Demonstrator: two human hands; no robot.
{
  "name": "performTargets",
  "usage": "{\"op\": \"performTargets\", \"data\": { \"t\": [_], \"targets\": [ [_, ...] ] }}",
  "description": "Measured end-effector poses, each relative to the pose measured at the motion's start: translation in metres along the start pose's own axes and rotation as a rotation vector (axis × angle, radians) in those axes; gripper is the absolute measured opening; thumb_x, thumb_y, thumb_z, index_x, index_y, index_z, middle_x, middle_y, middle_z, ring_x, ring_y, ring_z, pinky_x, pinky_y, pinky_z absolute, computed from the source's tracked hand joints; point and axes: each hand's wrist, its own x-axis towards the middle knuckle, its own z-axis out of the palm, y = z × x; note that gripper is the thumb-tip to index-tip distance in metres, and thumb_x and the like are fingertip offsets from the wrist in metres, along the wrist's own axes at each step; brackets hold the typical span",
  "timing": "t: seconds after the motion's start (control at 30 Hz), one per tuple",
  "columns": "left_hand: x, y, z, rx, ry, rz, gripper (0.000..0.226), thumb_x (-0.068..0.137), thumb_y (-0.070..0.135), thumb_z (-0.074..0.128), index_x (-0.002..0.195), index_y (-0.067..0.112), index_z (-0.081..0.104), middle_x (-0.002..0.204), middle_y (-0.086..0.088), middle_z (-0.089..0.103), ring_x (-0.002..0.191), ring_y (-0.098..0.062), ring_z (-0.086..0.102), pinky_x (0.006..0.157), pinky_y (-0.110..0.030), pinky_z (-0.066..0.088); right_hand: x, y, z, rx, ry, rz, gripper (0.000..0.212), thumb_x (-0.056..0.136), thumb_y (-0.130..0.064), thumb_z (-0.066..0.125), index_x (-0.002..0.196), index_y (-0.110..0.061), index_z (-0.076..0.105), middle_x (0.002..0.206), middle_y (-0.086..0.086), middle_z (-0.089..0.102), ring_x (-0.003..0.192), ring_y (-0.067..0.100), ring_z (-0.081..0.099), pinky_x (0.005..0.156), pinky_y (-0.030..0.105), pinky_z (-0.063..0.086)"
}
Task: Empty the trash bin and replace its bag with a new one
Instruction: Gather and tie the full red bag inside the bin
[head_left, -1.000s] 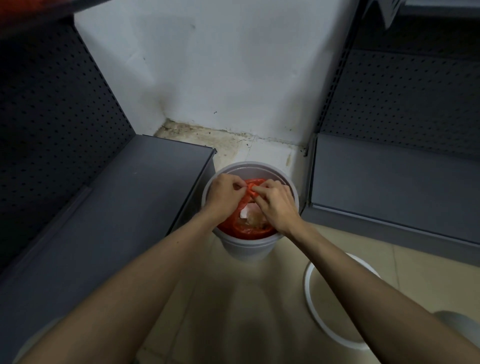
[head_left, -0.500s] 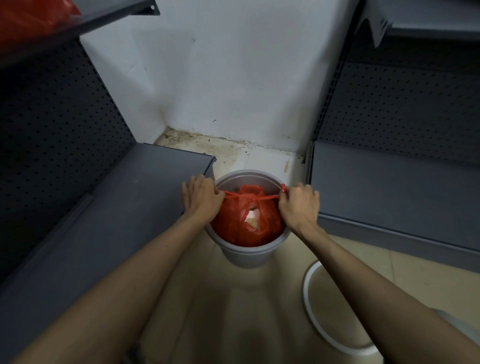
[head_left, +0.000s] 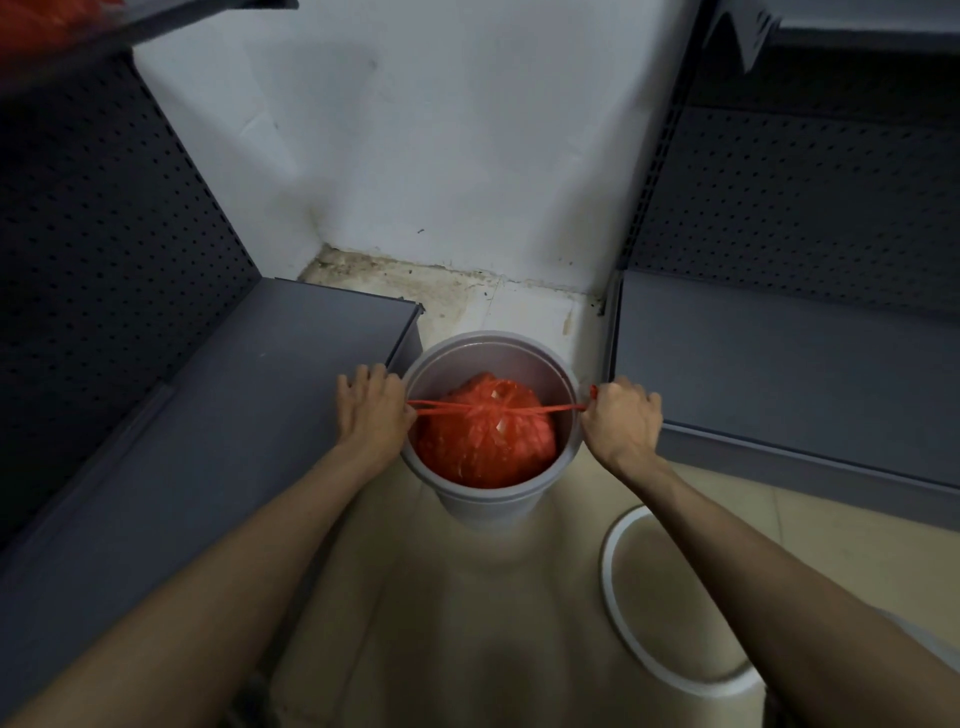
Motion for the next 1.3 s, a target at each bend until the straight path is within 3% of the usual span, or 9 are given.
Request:
{"op": "performTargets", "data": {
  "t": [0.23,0.37,0.5,0.6,0.73,0.87,1.1,1.2,1.3],
  "targets": [
    [0.005,-0.002,-0.004,-0.113,-0.036,-0.054,0.015,0.09,0.023,0.058,0.092,0.009,0.065,0.106,-0.01,0.059,0.104,-0.027,0.051,0.094,-0.042,0.039,0.003,0.001,-0.005,0.158,-0.014,0.063,0.027,0.094,-0.016,0.046,0.091,-0.001,0.068,0.1,0.018,0.065,0.094,0.037,0.06,0.088,0.041,0.042],
    [0.013,-0.001,-0.018,-0.29,0.018,-0.089,0.016,0.088,0.028,0.064,0.08,0.014,0.061,0.089,-0.003,0.058,0.09,-0.023,0.055,0.085,-0.039,0.04,0.008,-0.003,-0.011,0.584,-0.056,0.237,0.033,0.098,-0.024,0.049,0.089,0.001,0.068,0.09,0.021,0.069,0.087,0.038,0.065,0.073,0.041,0.048],
    [0.022,0.013,-0.031,-0.595,0.031,-0.161,0.016,0.086,0.034,0.066,0.081,0.021,0.059,0.078,0.005,0.061,0.074,-0.015,0.058,0.066,-0.033,0.048,0.017,-0.025,-0.026,0.952,-0.076,0.313,0.03,0.091,-0.026,0.062,0.074,-0.002,0.069,0.067,0.017,0.069,0.06,0.027,0.065,0.065,0.044,0.053],
    [0.027,0.03,-0.039,-0.694,0.059,-0.147,0.013,0.085,0.032,0.066,0.077,0.026,0.057,0.072,0.011,0.06,0.069,-0.009,0.057,0.055,-0.027,0.043,0.022,-0.044,-0.033,1.131,-0.151,0.289,0.027,0.09,-0.026,0.066,0.072,-0.006,0.065,0.071,0.014,0.074,0.049,0.029,0.066,0.046,0.035,0.051],
    [0.029,0.05,-0.047,-0.727,0.047,-0.032,0.008,0.084,0.028,0.064,0.08,0.027,0.058,0.073,0.009,0.064,0.071,-0.008,0.062,0.065,-0.036,0.056,0.023,-0.065,-0.034,1.034,-0.139,0.143,0.03,0.091,-0.027,0.066,0.072,-0.005,0.066,0.067,0.008,0.073,0.052,0.025,0.065,0.06,0.042,0.055],
    [0.033,0.064,-0.052,-0.77,0.01,0.131,0.003,0.085,0.017,0.065,0.083,0.019,0.064,0.077,-0.001,0.068,0.076,-0.02,0.065,0.073,-0.044,0.057,0.019,-0.075,-0.029,0.876,-0.17,-0.065,0.029,0.091,-0.02,0.064,0.072,0.001,0.07,0.062,0.008,0.061,0.059,0.012,0.051,0.059,0.033,0.043],
    [0.037,0.07,-0.054,-0.823,-0.025,0.238,0.007,0.087,0.009,0.064,0.089,0.011,0.071,0.083,-0.006,0.069,0.08,-0.021,0.065,0.076,-0.038,0.056,0.022,-0.076,-0.025,0.766,-0.332,-0.226,0.021,0.086,0.002,0.048,0.079,0.011,0.066,0.067,0.014,0.059,0.062,0.019,0.05,0.058,0.033,0.037],
    [0.038,0.073,-0.053,-0.824,0.013,0.245,0.007,0.085,0.006,0.065,0.087,0.009,0.071,0.083,-0.005,0.069,0.078,-0.019,0.063,0.076,-0.036,0.054,0.021,-0.075,-0.021,0.866,-0.378,-0.231,0.021,0.081,0.003,0.053,0.063,-0.004,0.063,0.055,-0.002,0.059,0.051,0.007,0.051,0.052,0.026,0.039],
    [0.037,0.075,-0.051,-0.816,0.041,0.262,0.005,0.083,0.007,0.069,0.085,0.01,0.072,0.087,-0.003,0.066,0.083,-0.018,0.061,0.077,-0.032,0.051,0.019,-0.075,-0.016,1.003,-0.375,-0.216,0.04,0.086,-0.004,0.062,0.053,-0.025,0.056,0.038,-0.014,0.052,0.037,-0.004,0.046,0.043,0.011,0.033]
  ]
}}
